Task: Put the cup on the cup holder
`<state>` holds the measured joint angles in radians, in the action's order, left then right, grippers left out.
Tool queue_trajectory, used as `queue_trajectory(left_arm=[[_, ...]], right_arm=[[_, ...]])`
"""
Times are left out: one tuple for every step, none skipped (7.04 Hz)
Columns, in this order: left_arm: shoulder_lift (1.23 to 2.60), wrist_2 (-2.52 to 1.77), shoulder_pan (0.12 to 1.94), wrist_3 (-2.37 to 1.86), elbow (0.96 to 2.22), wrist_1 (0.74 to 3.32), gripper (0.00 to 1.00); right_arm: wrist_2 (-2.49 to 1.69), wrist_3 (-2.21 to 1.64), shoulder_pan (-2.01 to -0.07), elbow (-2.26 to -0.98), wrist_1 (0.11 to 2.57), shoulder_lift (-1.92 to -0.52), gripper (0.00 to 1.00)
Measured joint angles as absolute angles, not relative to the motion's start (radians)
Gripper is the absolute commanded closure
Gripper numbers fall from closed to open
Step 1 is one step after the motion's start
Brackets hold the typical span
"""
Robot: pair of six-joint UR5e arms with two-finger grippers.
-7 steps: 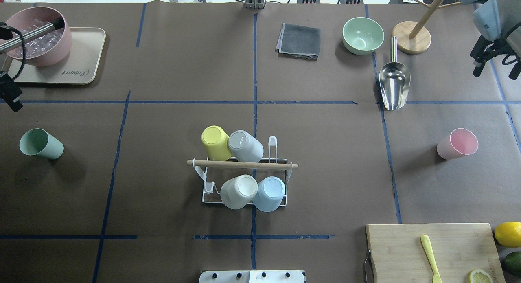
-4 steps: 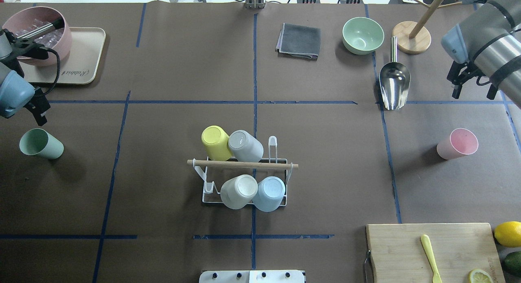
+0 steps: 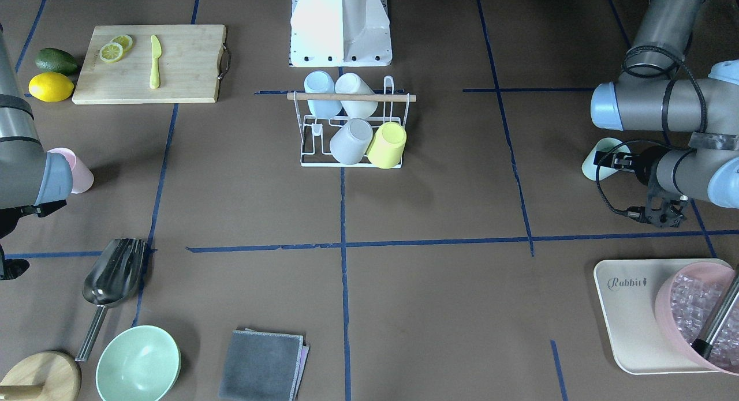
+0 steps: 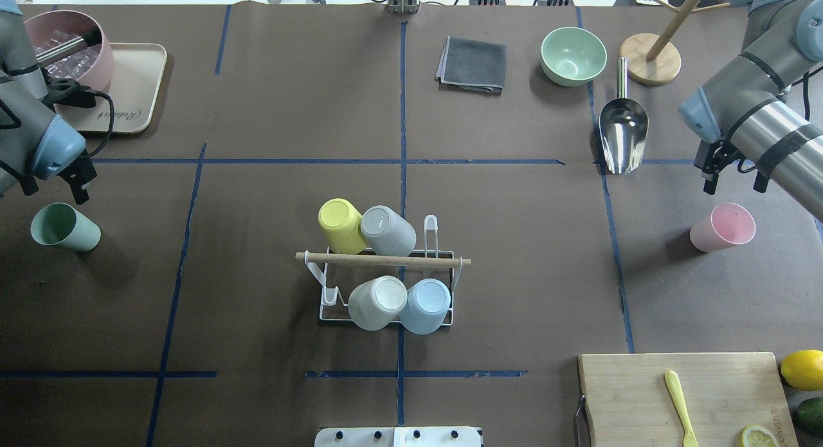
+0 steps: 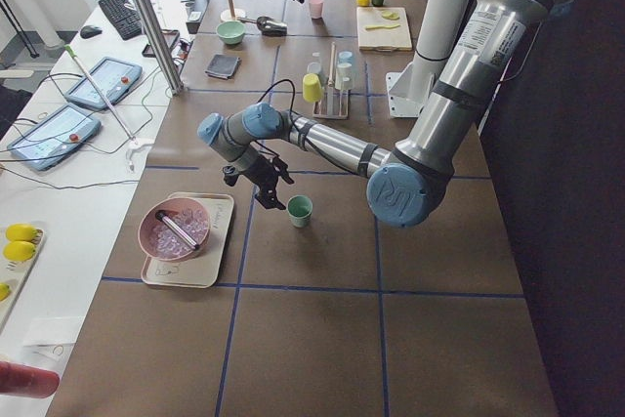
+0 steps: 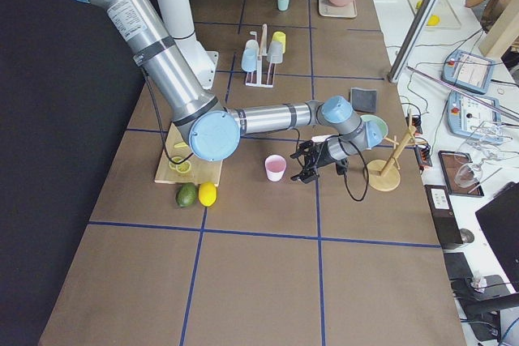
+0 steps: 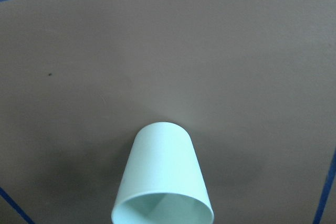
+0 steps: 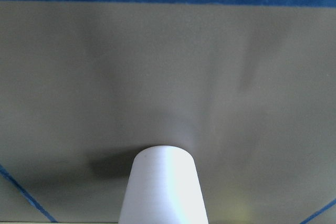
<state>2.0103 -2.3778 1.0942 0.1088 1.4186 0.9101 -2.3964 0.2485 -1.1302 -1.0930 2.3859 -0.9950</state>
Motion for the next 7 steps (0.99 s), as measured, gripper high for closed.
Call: queue_trajectory(left_arm=[[2.021, -2.376, 1.093, 0.11, 1.391, 0.919, 0.0], [2.031, -2.376, 1.093, 0.11, 1.365, 0.929, 0.0], [2.041, -2.375, 1.091, 0.11, 1.34, 0.943, 0.0], [2.048, -2.375, 1.084, 0.109, 1.319, 0.952, 0.0], [2.051, -2.376, 1.068, 0.109, 1.307, 0.956, 0.0], [2.051, -2.378, 1.046, 0.109, 1.291, 0.957, 0.0], [2.05, -2.38, 1.029, 0.109, 1.276, 0.957, 0.0]], right_arm=[[-2.405, 0.253, -1.129, -1.093, 2.385, -1.001, 0.0], [-2.413, 0.253, -1.128, -1.093, 2.384, -1.006, 0.0], [-2.429, 0.25, -1.127, -1.093, 2.384, -1.01, 0.0], [-2.449, 0.246, -1.123, -1.092, 2.384, -1.013, 0.0], [-2.461, 0.242, -1.114, -1.092, 2.384, -1.015, 0.0], [-2.466, 0.239, -1.102, -1.092, 2.383, -1.022, 0.0], [-2.473, 0.237, -1.089, -1.092, 2.383, -1.033, 0.0]])
